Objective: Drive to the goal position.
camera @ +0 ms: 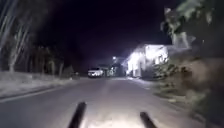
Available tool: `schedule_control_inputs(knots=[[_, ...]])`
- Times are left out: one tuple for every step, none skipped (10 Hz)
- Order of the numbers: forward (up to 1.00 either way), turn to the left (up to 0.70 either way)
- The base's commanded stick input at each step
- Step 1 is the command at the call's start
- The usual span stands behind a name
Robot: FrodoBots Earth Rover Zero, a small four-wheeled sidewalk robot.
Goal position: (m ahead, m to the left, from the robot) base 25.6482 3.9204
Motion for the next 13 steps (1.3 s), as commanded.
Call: schedule_control_inputs(knots=[[1.0,-0.38],[1.0,-0.38],[1.0,0.02],[1.0,0.02],[1.0,0.02],[1.0,0.02],[1.0,0.02],[1.0,0.02],[1.0,0.02],[1.0,0.02],[1.0,-0.19],[1.0,-0.38],[1.0,-0.38]])
